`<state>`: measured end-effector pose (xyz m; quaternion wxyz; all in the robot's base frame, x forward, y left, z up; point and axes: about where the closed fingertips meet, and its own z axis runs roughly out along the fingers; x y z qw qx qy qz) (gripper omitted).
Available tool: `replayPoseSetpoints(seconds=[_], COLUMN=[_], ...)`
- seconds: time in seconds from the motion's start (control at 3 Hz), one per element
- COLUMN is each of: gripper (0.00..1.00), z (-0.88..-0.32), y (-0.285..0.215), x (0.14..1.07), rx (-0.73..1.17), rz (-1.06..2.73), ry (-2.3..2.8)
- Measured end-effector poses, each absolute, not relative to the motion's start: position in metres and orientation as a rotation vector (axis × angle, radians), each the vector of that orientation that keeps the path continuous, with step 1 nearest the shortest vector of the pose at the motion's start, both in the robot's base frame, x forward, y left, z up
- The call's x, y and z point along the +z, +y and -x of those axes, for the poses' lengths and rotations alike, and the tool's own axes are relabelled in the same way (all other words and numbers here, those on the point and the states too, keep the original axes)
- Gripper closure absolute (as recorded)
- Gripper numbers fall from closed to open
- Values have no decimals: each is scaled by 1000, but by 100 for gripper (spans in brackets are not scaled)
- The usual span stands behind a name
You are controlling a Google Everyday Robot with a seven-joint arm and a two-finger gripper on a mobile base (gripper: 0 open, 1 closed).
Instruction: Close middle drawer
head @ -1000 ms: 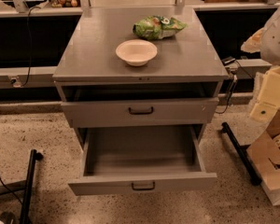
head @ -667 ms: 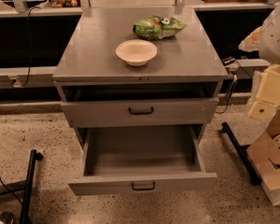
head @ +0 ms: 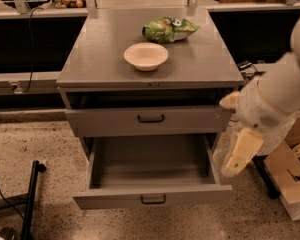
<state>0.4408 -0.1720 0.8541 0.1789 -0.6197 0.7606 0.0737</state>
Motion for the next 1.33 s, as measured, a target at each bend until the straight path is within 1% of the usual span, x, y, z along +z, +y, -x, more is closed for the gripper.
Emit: replayPoseSetpoints(seconds=[0.33, 0.67, 1.0, 1.33], gripper=[0, 0, 0, 0], z=[-433, -435, -425, -411], y=[-168, -161, -149, -141], x=[822, 827, 773, 695], rx=[213, 175, 266, 370], rz=[1727, 1771, 1805, 1791], ry=[2161, 2148, 2107, 2009])
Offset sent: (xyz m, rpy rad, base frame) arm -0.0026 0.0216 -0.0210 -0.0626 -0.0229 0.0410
